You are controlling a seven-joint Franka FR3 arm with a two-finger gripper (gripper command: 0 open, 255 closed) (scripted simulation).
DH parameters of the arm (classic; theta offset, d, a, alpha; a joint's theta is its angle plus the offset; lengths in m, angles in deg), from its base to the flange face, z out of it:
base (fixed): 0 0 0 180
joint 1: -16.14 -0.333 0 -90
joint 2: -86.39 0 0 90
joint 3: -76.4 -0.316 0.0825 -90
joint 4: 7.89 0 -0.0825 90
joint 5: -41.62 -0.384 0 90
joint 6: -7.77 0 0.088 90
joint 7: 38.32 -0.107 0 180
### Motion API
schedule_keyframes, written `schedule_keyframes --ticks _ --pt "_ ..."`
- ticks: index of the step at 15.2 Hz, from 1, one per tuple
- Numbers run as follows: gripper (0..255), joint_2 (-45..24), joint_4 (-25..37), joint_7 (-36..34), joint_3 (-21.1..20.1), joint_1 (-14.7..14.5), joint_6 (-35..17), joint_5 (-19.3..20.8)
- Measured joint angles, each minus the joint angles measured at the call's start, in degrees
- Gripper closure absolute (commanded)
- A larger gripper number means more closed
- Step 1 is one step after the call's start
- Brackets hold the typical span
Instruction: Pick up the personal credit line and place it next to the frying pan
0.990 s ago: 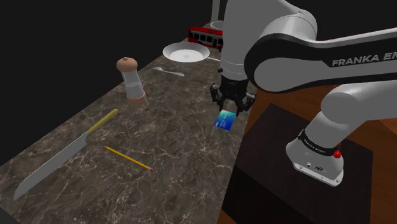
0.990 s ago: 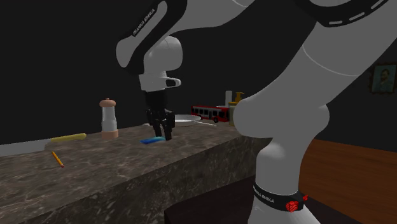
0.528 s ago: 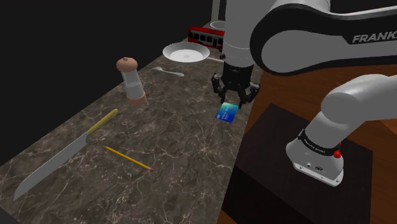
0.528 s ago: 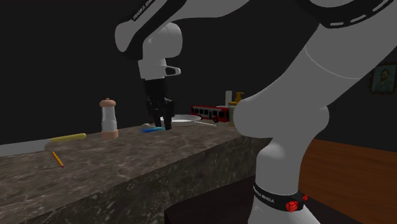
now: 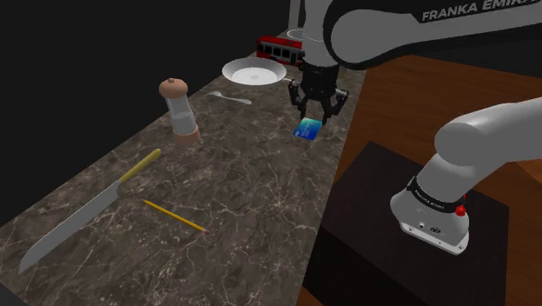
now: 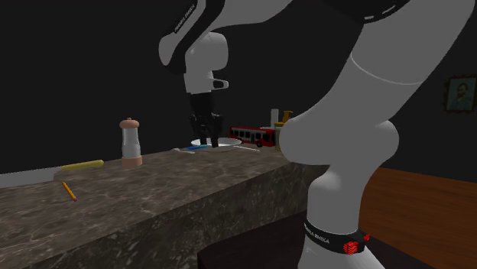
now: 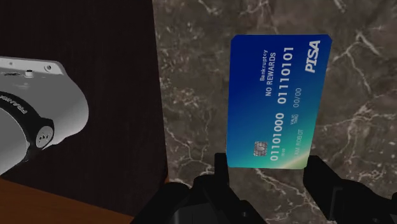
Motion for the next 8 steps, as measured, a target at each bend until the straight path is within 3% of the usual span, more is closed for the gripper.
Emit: schedule_keyframes --ticks 8 --pt "255 -9.7 3.68 6.79 1.95 10.11 -5.65 7.12"
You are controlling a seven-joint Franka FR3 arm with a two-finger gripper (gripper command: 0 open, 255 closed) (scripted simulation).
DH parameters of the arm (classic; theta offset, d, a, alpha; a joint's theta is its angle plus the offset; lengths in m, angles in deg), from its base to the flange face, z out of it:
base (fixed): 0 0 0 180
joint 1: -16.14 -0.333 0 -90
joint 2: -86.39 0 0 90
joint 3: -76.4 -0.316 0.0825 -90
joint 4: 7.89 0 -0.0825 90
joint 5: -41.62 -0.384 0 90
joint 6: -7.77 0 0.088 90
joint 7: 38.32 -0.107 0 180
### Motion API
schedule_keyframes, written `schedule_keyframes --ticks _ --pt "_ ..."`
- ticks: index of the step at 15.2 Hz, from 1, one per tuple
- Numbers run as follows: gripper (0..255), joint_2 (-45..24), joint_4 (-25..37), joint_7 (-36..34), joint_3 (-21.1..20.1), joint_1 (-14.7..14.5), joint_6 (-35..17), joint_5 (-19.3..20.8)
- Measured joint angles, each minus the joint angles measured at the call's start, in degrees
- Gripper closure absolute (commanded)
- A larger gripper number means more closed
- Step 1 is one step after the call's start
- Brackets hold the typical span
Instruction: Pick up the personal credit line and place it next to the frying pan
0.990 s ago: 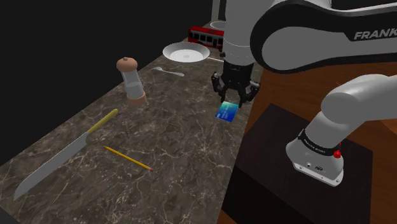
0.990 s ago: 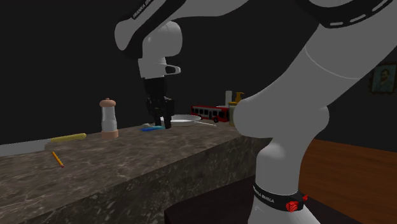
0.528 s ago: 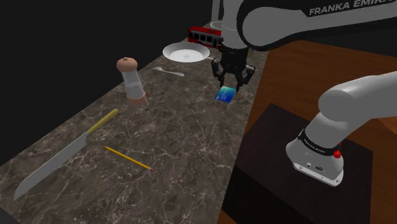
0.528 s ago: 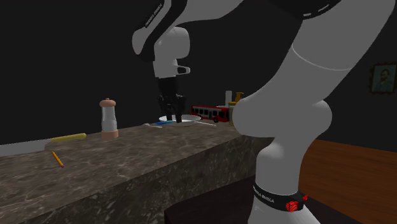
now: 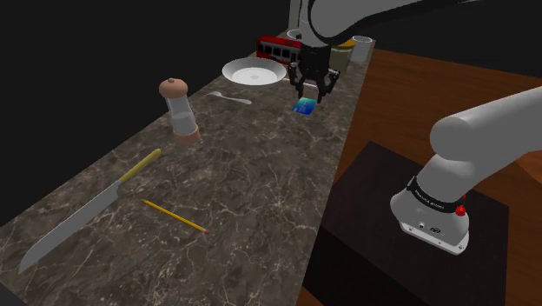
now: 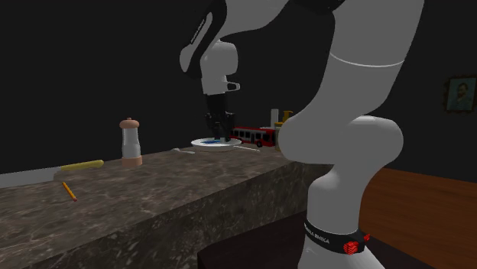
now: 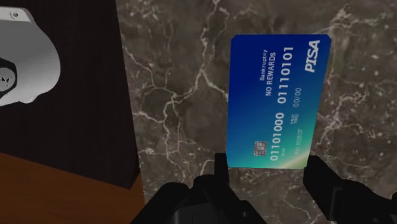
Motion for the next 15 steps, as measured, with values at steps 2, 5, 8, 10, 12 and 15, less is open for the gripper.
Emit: schedule_keyframes --ticks 2,5,8,10,12,15 --pt "255 -2.83 1.21 1.66 0.5 2.7 -1.43 2.12" --pt "255 -5.66 2.04 2.02 -0.07 4.81 -3.26 3.83" --pt "255 -6.89 0.82 1.52 -1.13 5.32 -5.64 4.17" --pt "255 -7.58 -0.14 1.16 -1.8 5.56 -7.24 4.3" --pt "255 -8.76 -0.88 0.43 -2.9 6.06 -9.07 4.69" --pt "255 -9.84 -2.53 -0.06 -3.86 6.5 -11.69 5.0"
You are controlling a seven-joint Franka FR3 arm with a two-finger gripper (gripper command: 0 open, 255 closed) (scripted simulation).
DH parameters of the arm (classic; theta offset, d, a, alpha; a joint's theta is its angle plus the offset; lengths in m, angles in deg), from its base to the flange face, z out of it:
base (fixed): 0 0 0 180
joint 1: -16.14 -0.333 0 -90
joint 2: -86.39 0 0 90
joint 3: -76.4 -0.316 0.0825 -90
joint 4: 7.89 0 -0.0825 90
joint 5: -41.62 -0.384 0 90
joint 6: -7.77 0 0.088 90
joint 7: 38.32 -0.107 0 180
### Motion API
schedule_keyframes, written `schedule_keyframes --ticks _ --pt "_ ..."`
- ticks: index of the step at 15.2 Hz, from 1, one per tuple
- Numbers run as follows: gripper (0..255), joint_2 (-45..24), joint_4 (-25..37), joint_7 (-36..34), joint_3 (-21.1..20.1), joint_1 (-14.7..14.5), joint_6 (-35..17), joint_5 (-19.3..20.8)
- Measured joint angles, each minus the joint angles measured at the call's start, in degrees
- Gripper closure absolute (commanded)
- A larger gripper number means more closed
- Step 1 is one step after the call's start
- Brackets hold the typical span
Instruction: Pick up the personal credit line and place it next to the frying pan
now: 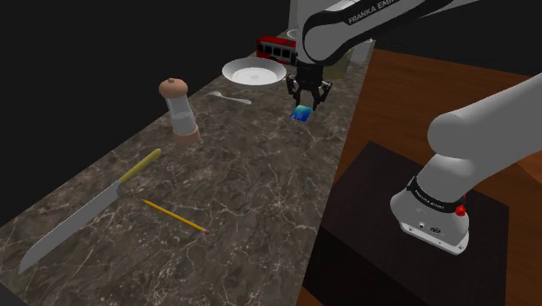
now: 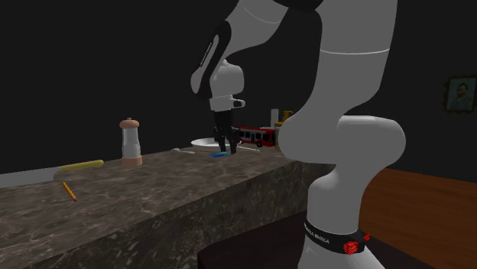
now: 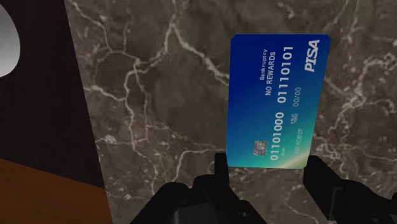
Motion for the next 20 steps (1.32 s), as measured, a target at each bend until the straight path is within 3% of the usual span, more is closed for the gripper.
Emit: schedule_keyframes --ticks 7,13,14,20 --pt "255 -4.21 -2.7 -2.55 -3.46 2.26 -6.35 2.23" --pt "255 -4.48 -2.9 -2.79 -3.74 2.39 -6.83 2.39" --pt "0 -4.48 -2.9 -2.79 -3.74 2.39 -6.83 2.39" --pt "0 -4.48 -2.9 -2.79 -3.74 2.39 -6.83 2.39"
